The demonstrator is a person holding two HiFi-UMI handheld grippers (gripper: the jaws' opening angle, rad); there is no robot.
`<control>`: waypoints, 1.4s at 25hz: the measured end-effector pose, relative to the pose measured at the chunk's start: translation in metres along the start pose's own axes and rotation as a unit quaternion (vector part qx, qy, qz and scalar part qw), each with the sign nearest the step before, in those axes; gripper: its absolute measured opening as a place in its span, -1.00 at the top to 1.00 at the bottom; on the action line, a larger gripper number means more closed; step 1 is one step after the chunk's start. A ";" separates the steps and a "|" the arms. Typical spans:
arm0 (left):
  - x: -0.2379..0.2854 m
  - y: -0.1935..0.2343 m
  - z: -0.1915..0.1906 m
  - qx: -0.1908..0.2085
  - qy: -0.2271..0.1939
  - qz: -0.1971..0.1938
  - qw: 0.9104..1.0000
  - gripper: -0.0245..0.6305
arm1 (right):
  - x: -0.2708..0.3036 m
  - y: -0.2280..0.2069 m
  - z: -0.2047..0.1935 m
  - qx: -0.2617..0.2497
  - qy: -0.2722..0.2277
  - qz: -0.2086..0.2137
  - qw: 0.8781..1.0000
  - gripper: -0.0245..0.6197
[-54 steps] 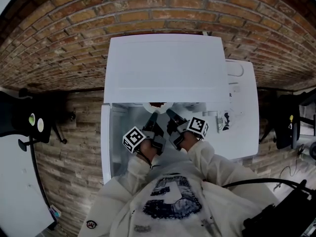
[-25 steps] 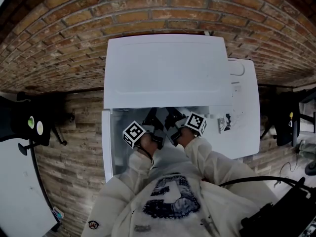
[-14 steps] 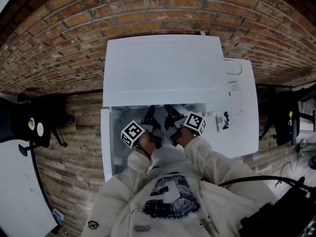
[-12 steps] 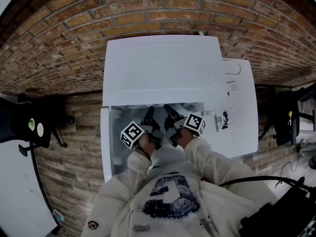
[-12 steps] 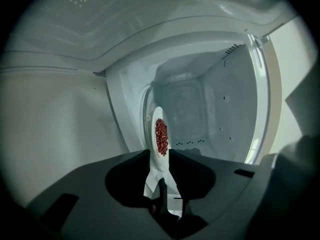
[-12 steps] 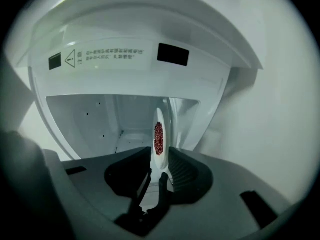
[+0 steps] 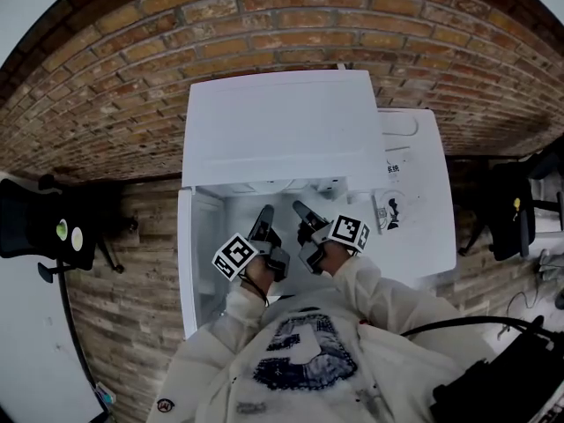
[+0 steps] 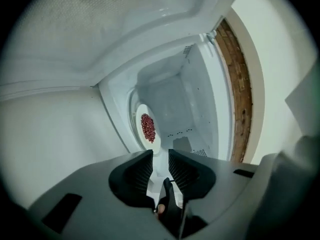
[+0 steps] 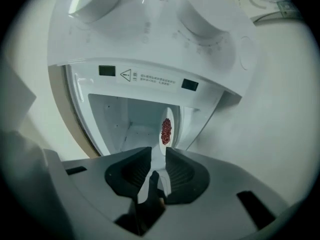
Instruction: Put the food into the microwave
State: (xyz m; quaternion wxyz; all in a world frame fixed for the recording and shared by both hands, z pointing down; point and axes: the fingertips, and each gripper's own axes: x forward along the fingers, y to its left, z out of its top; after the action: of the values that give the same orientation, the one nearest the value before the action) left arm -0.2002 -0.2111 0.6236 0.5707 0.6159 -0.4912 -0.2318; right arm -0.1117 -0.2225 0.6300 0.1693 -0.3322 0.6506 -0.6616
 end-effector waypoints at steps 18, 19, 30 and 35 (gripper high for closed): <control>-0.055 -0.111 -0.028 0.272 -0.003 -0.019 0.962 0.78 | -0.074 0.078 -0.008 -0.171 0.053 0.031 0.983 0.80; -0.059 -0.118 -0.029 0.288 -0.004 -0.019 0.958 0.80 | -0.078 0.084 -0.008 -0.192 0.055 0.032 0.979 0.81; -0.079 -0.178 -0.044 0.459 -0.020 -0.014 0.888 0.88 | -0.117 0.157 -0.008 -0.466 0.034 0.034 0.884 0.85; -0.084 -0.192 -0.043 0.498 -0.031 -0.006 0.867 0.90 | -0.130 0.174 -0.002 -0.516 0.007 0.035 0.856 0.87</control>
State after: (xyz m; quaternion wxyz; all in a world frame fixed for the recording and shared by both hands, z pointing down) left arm -0.1327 -0.1435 0.4322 0.1710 0.8137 -0.5552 0.0208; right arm -0.0554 -0.1529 0.4328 -0.0081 -0.3446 0.9108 -0.2272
